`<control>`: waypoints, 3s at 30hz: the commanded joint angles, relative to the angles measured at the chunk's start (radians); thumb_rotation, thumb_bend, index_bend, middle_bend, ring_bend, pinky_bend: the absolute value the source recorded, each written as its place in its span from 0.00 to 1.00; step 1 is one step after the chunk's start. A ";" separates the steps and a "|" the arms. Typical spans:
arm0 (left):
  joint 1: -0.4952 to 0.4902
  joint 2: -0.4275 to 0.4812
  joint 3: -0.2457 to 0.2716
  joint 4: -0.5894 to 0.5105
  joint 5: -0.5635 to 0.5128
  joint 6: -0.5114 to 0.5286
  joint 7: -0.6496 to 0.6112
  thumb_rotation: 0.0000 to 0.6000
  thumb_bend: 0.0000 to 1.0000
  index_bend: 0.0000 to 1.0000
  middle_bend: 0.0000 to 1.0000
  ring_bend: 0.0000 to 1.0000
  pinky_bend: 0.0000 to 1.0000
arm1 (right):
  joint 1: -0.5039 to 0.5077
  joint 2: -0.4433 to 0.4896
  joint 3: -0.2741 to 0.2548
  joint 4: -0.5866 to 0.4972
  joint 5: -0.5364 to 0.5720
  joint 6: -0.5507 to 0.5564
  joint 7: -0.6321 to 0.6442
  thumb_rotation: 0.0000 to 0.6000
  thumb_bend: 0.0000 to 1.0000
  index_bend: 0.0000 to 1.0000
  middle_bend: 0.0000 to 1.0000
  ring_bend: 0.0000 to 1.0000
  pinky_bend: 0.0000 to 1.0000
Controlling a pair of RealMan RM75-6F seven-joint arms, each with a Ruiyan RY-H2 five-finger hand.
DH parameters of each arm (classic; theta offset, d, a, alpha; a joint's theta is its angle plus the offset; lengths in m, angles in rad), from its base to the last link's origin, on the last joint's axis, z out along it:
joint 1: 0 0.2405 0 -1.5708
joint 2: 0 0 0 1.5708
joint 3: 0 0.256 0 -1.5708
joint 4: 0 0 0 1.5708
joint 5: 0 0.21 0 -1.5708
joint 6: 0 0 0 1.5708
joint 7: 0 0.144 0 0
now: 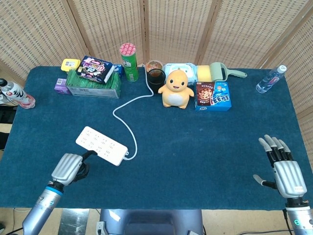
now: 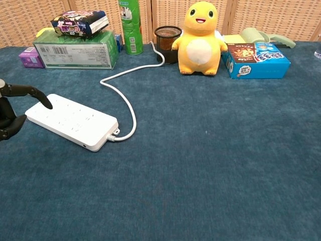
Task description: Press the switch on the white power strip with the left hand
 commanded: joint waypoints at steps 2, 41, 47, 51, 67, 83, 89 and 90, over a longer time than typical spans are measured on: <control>-0.041 -0.034 -0.019 -0.032 -0.061 -0.049 0.071 1.00 0.67 0.28 1.00 1.00 1.00 | 0.000 0.001 0.000 0.000 0.002 -0.002 0.001 1.00 0.00 0.00 0.00 0.00 0.00; -0.201 -0.208 -0.036 0.017 -0.425 -0.038 0.415 1.00 0.66 0.28 1.00 1.00 1.00 | 0.008 0.002 0.007 0.012 0.035 -0.029 0.007 1.00 0.00 0.00 0.00 0.00 0.00; -0.212 -0.213 -0.033 0.025 -0.430 -0.038 0.407 1.00 0.66 0.28 1.00 1.00 1.00 | 0.007 0.002 0.007 0.012 0.037 -0.027 0.009 1.00 0.00 0.00 0.00 0.00 0.00; -0.218 -0.216 -0.031 0.026 -0.445 -0.036 0.413 1.00 0.66 0.28 1.00 1.00 1.00 | 0.007 0.004 0.010 0.014 0.043 -0.029 0.015 1.00 0.00 0.00 0.00 0.00 0.00; -0.245 -0.221 -0.020 0.034 -0.498 -0.044 0.425 1.00 0.65 0.28 1.00 1.00 1.00 | 0.006 0.006 0.011 0.015 0.043 -0.025 0.019 1.00 0.00 0.00 0.00 0.00 0.00; -0.214 -0.097 -0.029 -0.096 -0.384 0.011 0.293 1.00 0.63 0.28 1.00 1.00 1.00 | 0.006 0.005 0.010 0.015 0.042 -0.026 0.016 1.00 0.00 0.00 0.00 0.00 0.00; -0.167 -0.028 -0.010 -0.128 -0.259 0.091 0.233 1.00 0.53 0.25 0.95 0.91 0.91 | 0.006 0.005 0.011 0.015 0.041 -0.025 0.012 1.00 0.00 0.00 0.00 0.00 0.00; -0.151 -0.009 0.003 -0.129 -0.228 0.111 0.221 1.00 0.49 0.21 0.88 0.83 0.84 | 0.006 0.004 0.011 0.015 0.041 -0.025 0.011 1.00 0.00 0.00 0.00 0.00 0.00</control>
